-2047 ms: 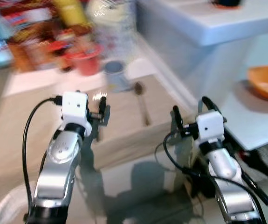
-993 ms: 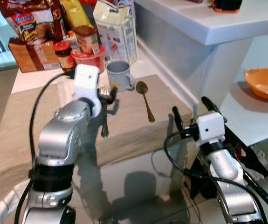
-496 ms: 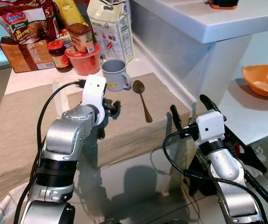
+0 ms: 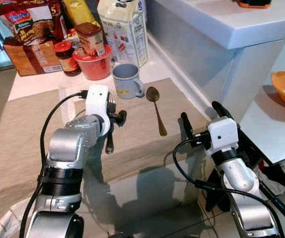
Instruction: Setting the table
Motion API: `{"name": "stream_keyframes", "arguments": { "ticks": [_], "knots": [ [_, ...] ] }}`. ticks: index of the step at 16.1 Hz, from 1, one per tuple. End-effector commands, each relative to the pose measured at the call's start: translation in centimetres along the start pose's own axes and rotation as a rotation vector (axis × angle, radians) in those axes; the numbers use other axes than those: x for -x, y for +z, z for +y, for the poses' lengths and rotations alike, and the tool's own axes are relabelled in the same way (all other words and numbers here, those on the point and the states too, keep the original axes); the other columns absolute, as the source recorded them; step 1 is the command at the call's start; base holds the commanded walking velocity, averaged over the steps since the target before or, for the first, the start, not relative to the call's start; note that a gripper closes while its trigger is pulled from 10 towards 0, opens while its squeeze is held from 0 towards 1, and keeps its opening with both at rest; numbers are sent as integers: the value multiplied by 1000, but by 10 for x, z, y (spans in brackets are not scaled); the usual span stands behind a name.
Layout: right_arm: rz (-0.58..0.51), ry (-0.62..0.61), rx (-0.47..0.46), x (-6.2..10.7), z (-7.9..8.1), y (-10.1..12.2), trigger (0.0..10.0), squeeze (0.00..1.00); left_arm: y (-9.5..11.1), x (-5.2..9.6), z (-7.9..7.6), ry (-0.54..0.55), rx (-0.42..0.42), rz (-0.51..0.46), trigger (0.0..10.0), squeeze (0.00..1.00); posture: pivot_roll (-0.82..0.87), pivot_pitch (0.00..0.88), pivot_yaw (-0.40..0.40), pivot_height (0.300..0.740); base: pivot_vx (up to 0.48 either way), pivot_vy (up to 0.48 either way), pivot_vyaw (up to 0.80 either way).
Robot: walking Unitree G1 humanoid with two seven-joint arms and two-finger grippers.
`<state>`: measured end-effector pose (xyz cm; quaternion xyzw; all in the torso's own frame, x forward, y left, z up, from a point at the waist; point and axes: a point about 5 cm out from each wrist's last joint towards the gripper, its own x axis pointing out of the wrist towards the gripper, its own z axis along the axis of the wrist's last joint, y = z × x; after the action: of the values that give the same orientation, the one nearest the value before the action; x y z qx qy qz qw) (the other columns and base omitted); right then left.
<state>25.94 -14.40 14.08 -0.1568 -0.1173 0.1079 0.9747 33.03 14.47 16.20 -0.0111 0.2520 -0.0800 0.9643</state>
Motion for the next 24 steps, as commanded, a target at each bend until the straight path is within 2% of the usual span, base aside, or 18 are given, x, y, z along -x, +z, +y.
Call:
{"name": "stream_keyframes", "arguments": {
  "ticks": [1, 2, 4, 7, 11, 13, 15, 16, 17, 19, 21, 24],
  "knots": [
    [2, 3, -13, -1, 0, 1, 10000, 0, -29, -6, 8, 28, 88, 161, 0, 0, -114, 0, 87, 740, 0, 0, 0],
    [3, 2, -14, -1, 0, 1, 10000, 0, -32, -7, 8, 15, 109, 176, 0, 0, -114, 0, 87, 740, 0, 0, 0],
    [6, 2, -14, -1, 0, 0, 10000, 0, -35, -7, 10, 23, 99, 189, 0, 0, -111, 0, 88, 740, 0, 0, 0],
    [9, 1, -11, -1, 0, -1, 10000, 0, -43, -7, 11, 29, 31, 224, 0, 0, -109, 0, 89, 740, 0, 0, 0],
    [5, -5, -11, -4, -1, -1, 10000, 0, -48, -9, 13, 57, -43, 195, 0, 0, -109, 0, 88, 740, 0, 0, 0],
    [5, -9, -12, -5, -3, -1, 10000, 0, -54, -10, 9, 48, -42, 200, 0, 0, -110, 0, 85, 740, 0, 0, 0],
    [8, -9, -11, -5, -3, -1, 10000, 0, -63, -9, 4, 30, 53, 238, 0, 0, -112, 0, 82, 740, 0, 0, 0],
    [11, -8, -11, -4, -3, -2, 10000, 0, -67, -8, 2, 19, 147, 273, 0, 0, -112, 0, 82, 740, 0, 0, 0],
    [12, -8, -10, -4, -3, -2, 10000, 0, -68, -8, 1, 20, 167, 276, 0, 0, -112, 0, 83, 740, 0, 0, 0],
    [16, -10, -10, -4, -3, -3, 10000, 0, -65, -10, 5, 66, 122, 225, 0, 0, -113, 0, 82, 740, 0, 0, 0],
    [18, -9, -10, -5, -3, -3, 10000, 0, -52, -10, 9, 111, 33, 133, 0, 0, -111, 0, 81, 740, 0, 0, 0],
    [19, -6, -10, -6, -3, -4, 10000, 0, -49, -8, 9, 131, 32, 111, 0, 0, -105, 0, 75, 740, 0, 0, 0]
  ]
}}
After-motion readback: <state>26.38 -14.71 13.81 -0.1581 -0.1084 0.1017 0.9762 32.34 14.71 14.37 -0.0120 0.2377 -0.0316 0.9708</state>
